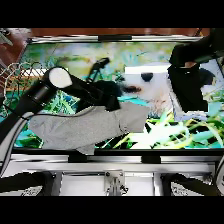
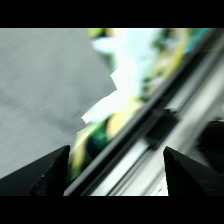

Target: Fold the shirts.

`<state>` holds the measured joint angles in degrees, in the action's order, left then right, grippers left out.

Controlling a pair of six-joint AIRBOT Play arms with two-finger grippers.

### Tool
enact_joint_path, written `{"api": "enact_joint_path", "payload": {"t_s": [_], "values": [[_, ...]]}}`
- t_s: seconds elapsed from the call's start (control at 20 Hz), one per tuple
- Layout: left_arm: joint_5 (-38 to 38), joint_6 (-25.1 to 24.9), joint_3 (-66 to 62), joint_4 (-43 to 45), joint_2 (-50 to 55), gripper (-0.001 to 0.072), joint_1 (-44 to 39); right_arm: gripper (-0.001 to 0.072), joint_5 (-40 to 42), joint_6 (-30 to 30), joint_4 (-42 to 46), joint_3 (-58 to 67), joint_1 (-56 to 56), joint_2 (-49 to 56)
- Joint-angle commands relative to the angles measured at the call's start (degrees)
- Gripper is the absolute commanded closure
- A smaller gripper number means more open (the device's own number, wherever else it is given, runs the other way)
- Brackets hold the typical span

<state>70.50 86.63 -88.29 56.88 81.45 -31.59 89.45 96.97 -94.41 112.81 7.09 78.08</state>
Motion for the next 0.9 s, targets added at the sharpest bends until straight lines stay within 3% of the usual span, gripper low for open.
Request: {"api": "enact_joint_path", "payload": {"t_s": [0.0, 0.1, 0.2, 0.25, 0.4, 0.55, 0.85], "values": [[15.6, 5.0, 2.0, 13.6, -5.6, 0.0002, 12.8, 0.0128, 8.7, 1.0, -8.8, -3.7, -4.2, 6.1], [17.0, 5.6, 10.0, 14.7, -14.8, -0.0006, 22.8, 0.0128, 8.6, 0.7, -17.0, -10.0, -7.4, 8.3], [17.0, 6.1, 22.2, 14.7, -24.1, -0.0008, 31.1, 0.0126, 7.8, 1.4, -17.5, -17.7, -8.5, 9.3], [16.9, 6.0, 29.3, 14.7, -28.9, -0.0008, 35.0, 0.0061, 7.1, 2.3, -17.5, -21.9, -8.8, 9.7], [14.9, 5.0, 45.7, 14.6, -38.8, -0.0009, 44.5, 0.0052, 3.8, 3.7, -18.7, -31.7, -8.8, 10.2], [11.8, 1.9, 53.2, 10.6, -41.3, -0.0008, 49.5, 0.0052, 1.7, 4.1, -21.0, -36.2, -8.8, 10.2], [5.1, -0.3, 57.1, 6.8, -36.7, -0.0008, 49.7, 0.0053, 1.6, 4.4, -22.7, -36.4, -8.8, 10.2]]}}
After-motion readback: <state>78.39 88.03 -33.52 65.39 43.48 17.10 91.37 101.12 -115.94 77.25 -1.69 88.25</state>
